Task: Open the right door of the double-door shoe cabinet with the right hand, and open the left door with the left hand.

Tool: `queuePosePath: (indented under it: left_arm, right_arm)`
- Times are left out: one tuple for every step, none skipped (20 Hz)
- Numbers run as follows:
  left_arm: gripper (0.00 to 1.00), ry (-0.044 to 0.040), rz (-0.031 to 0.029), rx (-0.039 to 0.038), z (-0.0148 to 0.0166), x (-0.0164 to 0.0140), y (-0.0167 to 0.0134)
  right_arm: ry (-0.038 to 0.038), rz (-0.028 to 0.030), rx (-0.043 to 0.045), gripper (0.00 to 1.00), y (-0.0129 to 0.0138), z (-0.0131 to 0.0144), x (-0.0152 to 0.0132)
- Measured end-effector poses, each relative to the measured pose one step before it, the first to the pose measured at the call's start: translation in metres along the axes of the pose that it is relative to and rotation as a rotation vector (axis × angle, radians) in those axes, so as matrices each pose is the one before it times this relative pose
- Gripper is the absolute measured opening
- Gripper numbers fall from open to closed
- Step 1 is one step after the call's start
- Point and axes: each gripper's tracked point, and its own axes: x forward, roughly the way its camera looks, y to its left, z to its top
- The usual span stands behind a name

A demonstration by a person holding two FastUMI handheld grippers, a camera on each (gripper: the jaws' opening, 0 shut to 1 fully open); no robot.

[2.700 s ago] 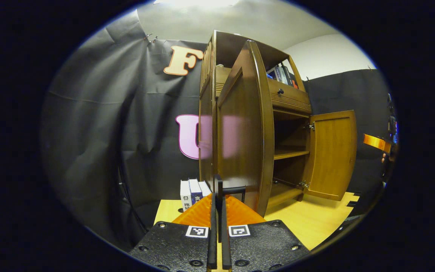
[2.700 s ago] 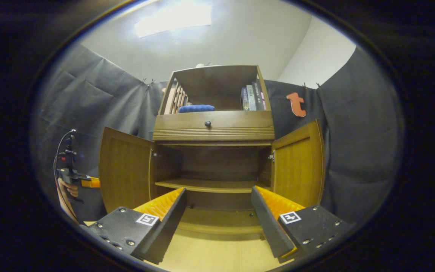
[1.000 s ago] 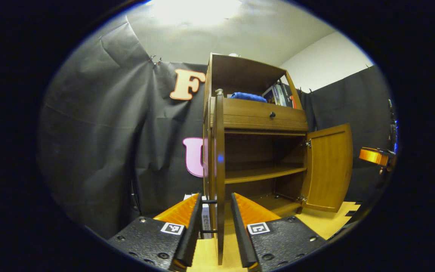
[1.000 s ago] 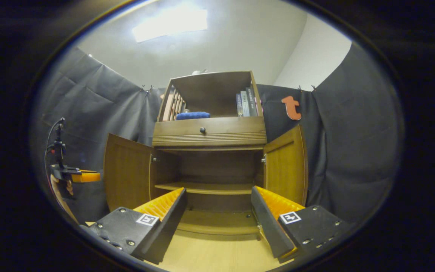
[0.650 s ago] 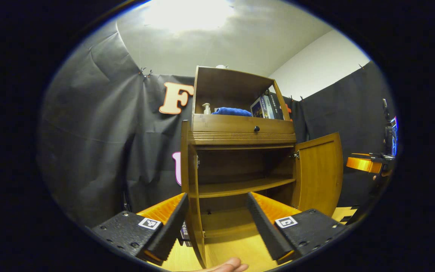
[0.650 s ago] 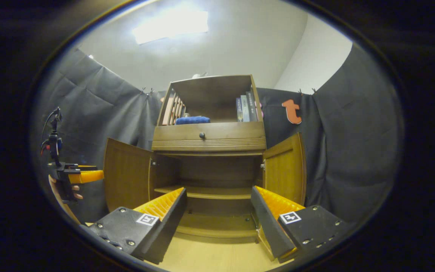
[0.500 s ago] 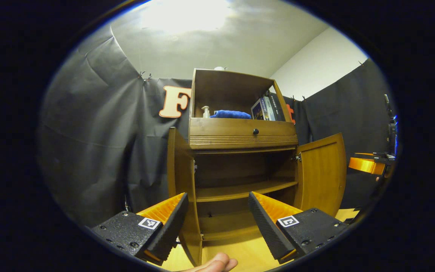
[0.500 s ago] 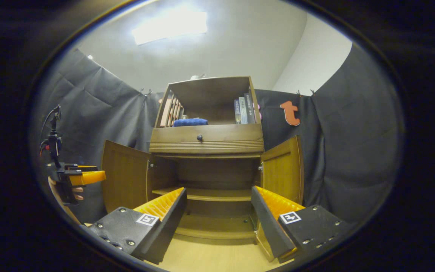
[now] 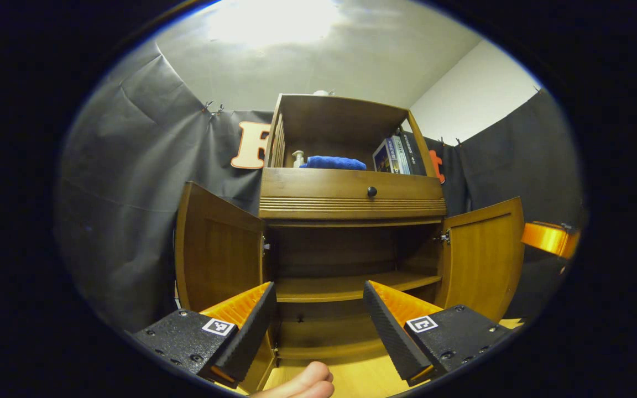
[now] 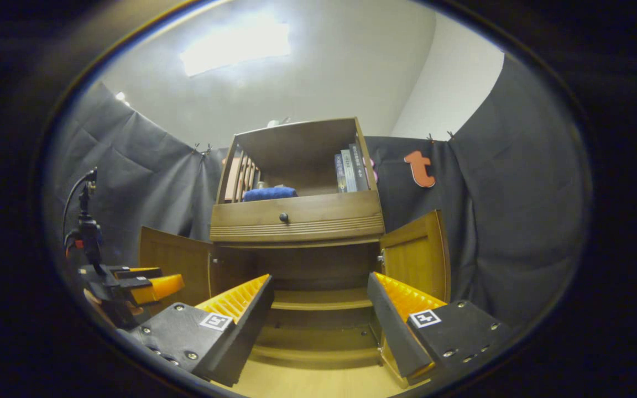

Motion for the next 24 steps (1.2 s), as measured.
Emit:
queuePosePath:
  left_arm:
    - [0.99, 0.00361, -0.00613, -0.0007, -0.00356, 0.00666, -0.00768]
    - [0.99, 0.0079, -0.00824, -0.00321, -0.00322, 0.00431, -0.00706]
    - [0.99, 0.00521, -0.00762, -0.00325, -0.0038, 0.00281, -0.00646]
    - [0.99, 0.00429, -0.00164, -0.00492, -0.00288, 0.00392, -0.00418]
    - [0.99, 0.00958, -0.0023, -0.00309, -0.00346, 0.00512, -0.00428]
    - [0.99, 0.01416, 0.00109, -0.00136, -0.00405, 0.00611, -0.00378]
    - [0.99, 0.0159, 0.00904, 0.00289, -0.00469, 0.00615, -0.00149]
    - [0.99, -0.00266, 0.00996, 0.00238, -0.00027, 0.00649, -0.00082]
    - [0.97, -0.00583, 0.00359, 0.00229, 0.00071, 0.00576, -0.00273]
    - [0.98, 0.00188, 0.00261, -0.00108, -0.00224, 0.00526, -0.00257]
    - [0.99, -0.00231, 0.00913, -0.00704, -0.00391, 0.00269, -0.0011]
    - [0.99, -0.01234, 0.00519, 0.0094, 0.00083, 0.00332, -0.001]
    - [0.99, -0.00956, 0.00464, 0.00038, -0.00171, 0.00259, -0.00177]
    - [0.99, -0.00813, -0.00099, -0.01078, -0.00186, 0.00261, -0.00253]
    - [0.99, -0.00501, -0.00858, -0.01289, -0.00302, 0.00165, -0.0031]
    - [0.99, 0.00605, -0.01758, -0.01464, -0.00539, 0.0042, -0.0042]
    - [0.99, 0.0054, -0.01792, -0.01204, -0.00702, 0.00558, -0.00288]
    - [0.99, 0.00482, -0.00901, -0.01386, -0.00696, 0.00507, -0.00078]
    - [0.99, 0.00823, -0.0018, -0.01701, -0.00771, 0.00604, 0.0019]
    - [0.99, 0.01216, -0.00445, -0.00572, -0.00436, 0.00976, -0.00116]
    - [0.98, 0.01033, 0.00308, 0.00948, -0.00536, 0.00581, 0.00177]
    - [0.96, -0.00367, 0.01187, 0.00792, -0.0007, 0.00558, 0.00426]
    - [0.96, 0.00716, 0.01602, 0.01368, -0.00271, 0.00391, 0.00573]
    - [0.96, -0.00633, 0.01683, 0.00321, 0.00032, 0.00239, 0.00484]
  right_arm:
    - [-0.0171, -0.00701, 0.00129, 1.0, -0.00211, 0.00936, 0.00372]
    - [-0.01515, -0.00933, -0.00137, 0.98, -0.00255, 0.00657, 0.00396]
    - [-0.01179, -0.01019, -0.00688, 1.0, -0.00169, 0.0044, 0.00221]
    - [-0.01189, -0.01649, -0.00883, 1.0, -0.00346, 0.00295, 0.00382]
    - [-0.01034, -0.01436, -0.00882, 1.0, -0.0042, 0.00248, 0.00349]
    - [-0.00911, -0.00434, -0.00866, 1.0, -0.00046, 0.00101, 0.00165]
    - [-0.00735, -0.00469, -0.00466, 1.0, 0.00236, -0.00144, 0.00324]
    - [-0.00421, 0.00372, -0.00567, 1.0, 0.00229, -0.00371, 0.00282]
    - [0.00385, 0.00289, -0.00661, 0.99, 0.00145, -0.00708, 0.00448]
    - [0.01404, 0.00426, -0.00998, 0.97, 0.00221, -0.01025, 0.00479]
    - [0.02523, 0.0122, -0.0152, 1.0, 0.00477, -0.01378, 0.0027]
    - [0.02883, 0.01255, -0.01386, 0.97, 0.00457, -0.01422, 0.00272]
    - [0.02892, 0.01141, -0.00877, 1.0, 0.00482, -0.01365, 0.00584]
    - [0.02167, 0.00723, -0.00361, 1.0, 0.00291, -0.01269, 0.00615]
    - [0.01896, 0.00506, -0.0037, 0.98, 0.00288, -0.01039, 0.00811]
    - [0.02003, 0.00102, -0.00461, 0.98, 0.00108, -0.01174, 0.00877]
    - [0.02405, 0.00127, -0.00375, 0.98, 0.00094, -0.01215, 0.0081]
    - [0.02093, 0.00328, -0.00004, 1.0, 0.0015, -0.01238, 0.0094]
    - [0.01915, 0.00449, 0.00146, 1.0, 0.00233, -0.01, 0.0082]
    - [0.01428, 0.00369, 0.0018, 1.0, 0.00139, -0.00967, 0.00819]
    - [0.00978, 0.00261, 0.00297, 0.98, 0.00211, -0.00987, 0.00704]
    - [0.01095, 0.0028, 0.00394, 1.0, 0.00251, -0.00916, 0.00747]
    - [0.01188, 0.00544, 0.00607, 1.0, 0.0036, -0.00861, 0.00796]
    - [0.01181, 0.00446, 0.00398, 1.0, 0.00273, -0.00819, 0.00761]
